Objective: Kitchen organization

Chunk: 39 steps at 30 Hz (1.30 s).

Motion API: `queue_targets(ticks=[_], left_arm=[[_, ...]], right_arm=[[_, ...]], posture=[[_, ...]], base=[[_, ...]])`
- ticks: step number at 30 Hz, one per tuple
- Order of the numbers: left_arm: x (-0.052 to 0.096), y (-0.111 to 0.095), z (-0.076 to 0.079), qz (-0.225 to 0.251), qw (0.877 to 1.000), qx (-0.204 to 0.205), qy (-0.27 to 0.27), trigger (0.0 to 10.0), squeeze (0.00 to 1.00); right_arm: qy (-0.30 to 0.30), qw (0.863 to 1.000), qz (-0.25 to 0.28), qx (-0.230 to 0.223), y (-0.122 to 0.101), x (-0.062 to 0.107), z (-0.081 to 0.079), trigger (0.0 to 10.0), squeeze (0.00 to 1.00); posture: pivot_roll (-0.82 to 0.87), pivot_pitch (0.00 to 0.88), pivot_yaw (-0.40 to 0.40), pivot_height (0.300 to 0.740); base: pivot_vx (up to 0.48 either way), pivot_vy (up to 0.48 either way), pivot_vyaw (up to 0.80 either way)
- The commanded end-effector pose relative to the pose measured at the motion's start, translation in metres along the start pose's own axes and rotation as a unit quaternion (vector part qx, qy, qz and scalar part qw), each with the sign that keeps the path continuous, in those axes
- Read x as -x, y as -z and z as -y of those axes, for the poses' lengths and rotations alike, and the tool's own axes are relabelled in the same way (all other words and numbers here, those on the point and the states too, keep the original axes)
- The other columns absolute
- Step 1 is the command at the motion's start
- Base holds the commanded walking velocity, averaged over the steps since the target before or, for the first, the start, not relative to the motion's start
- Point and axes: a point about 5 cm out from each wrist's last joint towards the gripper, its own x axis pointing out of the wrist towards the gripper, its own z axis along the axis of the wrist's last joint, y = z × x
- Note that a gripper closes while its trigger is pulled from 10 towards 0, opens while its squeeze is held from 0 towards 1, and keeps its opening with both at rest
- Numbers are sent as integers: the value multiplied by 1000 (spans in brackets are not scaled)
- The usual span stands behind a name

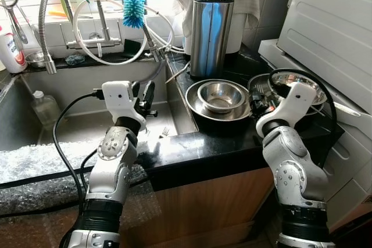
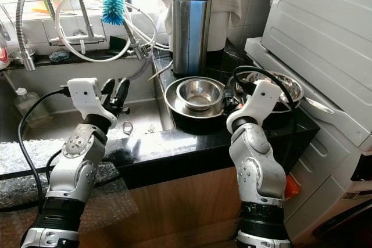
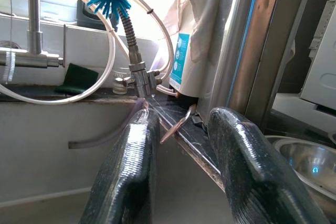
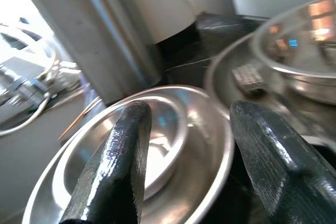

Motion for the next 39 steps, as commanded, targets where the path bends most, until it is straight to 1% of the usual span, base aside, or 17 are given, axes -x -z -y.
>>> queue_targets(ticks=[1, 6, 12, 15, 17, 20, 26, 30, 35, 38, 39], left_arm=[[-3, -4, 2, 7, 1000, -8, 3, 10000, 0], [-4, -4, 3, 7, 1000, -6, 2, 10000, 0], [-4, -3, 3, 6, 1000, -6, 4, 10000, 0], [-4, -3, 4, 4, 1000, -6, 7, 10000, 0], [-5, -3, 4, 4, 1000, -6, 8, 10000, 0], [-5, -3, 5, 3, 1000, -7, 9, 10000, 0], [-5, -3, 8, 6, 1000, -11, 15, 10000, 0], [-5, -3, 8, 6, 1000, -11, 15, 10000, 0], [-4, -4, 8, 6, 1000, -14, 13, 10000, 0], [-4, -4, 7, 6, 1000, -15, 13, 10000, 0], [-4, -4, 7, 6, 1000, -15, 13, 10000, 0]], right_arm=[[-22, 1000, -8, 7, -2, -3, -7, 10000, 0], [-26, 1000, -6, 2, -11, -9, -6, 10000, 0], [-26, 1000, -4, 0, -15, -11, -6, 10000, 0], [-16, 1000, 2, -17, -28, -24, 1, 10000, 0], [-14, 1000, 0, -19, -29, -26, 2, 10000, 0], [-14, 999, -4, -34, -30, -32, 3, 10000, 0], [-21, 997, -22, -69, -25, -41, 0, 10000, 0], [-27, 997, -35, -69, -22, -45, -3, 10000, 0], [-41, 996, -48, -67, -16, -46, -8, 10000, 0], [-42, 995, -60, -74, -10, -47, -9, 10000, 0], [-37, 994, -68, -83, -7, -47, -9, 10000, 0]], posture=[[-146, 0, -18, 740], [-151, 0, -15, 740], [-151, 0, -15, 740], [-154, 0, -12, 740], [-155, 0, -12, 740], [-156, 0, -11, 740], [-151, 0, -14, 740], [-149, 0, -15, 740], [-141, 0, -19, 740], [-140, 0, -20, 740], [-139, 0, -20, 740]], base=[[0, 0, 0], [0, 0, 0], [0, 0, 0], [0, 0, 0], [0, 0, 0], [0, 0, 0], [0, 0, 0], [0, 0, 0], [0, 0, 0], [0, 0, 0], [0, 0, 0]])
